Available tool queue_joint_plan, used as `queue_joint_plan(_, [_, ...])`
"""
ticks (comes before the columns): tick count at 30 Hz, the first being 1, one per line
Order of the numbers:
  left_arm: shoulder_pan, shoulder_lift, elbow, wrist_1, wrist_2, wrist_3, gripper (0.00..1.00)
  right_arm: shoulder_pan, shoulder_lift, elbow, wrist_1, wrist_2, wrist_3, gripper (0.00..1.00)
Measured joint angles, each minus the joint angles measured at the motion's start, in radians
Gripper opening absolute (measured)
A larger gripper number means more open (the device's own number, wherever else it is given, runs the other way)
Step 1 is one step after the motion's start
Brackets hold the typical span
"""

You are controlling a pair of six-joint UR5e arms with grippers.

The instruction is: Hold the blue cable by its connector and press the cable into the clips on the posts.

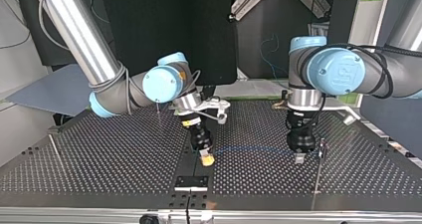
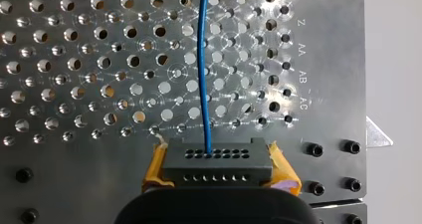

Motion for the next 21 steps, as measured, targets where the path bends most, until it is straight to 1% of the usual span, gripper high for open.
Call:
queue_joint_plan(4, [0.000, 0.000, 0.000, -0.001, -0.007, -0.002, 0.00, -0.002, 0.000, 0.008, -0.001, 0.002, -0.001, 0.00])
queue_joint_plan(7, [-0.003, -0.001, -0.007, 0.001, -0.019, 0.000, 0.00, -0.003, 0.000, 0.025, -0.002, 0.012, -0.006, 0.00])
queue_joint_plan(9, [-0.007, -0.001, -0.020, 0.010, -0.024, 0.003, 0.00, -0.003, 0.000, 0.038, -0.002, 0.019, -0.008, 0.00])
queue_joint_plan(12, [-0.014, -0.001, -0.044, 0.031, -0.027, 0.002, 0.00, -0.003, 0.000, 0.061, -0.005, 0.029, -0.006, 0.00])
queue_joint_plan(17, [-0.037, -0.008, -0.089, 0.073, -0.048, -0.003, 0.00, 0.001, 0.000, 0.102, -0.016, 0.062, -0.007, 0.00])
queue_joint_plan(21, [-0.063, -0.031, -0.108, 0.083, -0.074, 0.000, 0.00, 0.006, 0.000, 0.129, -0.034, 0.087, -0.012, 0.00])
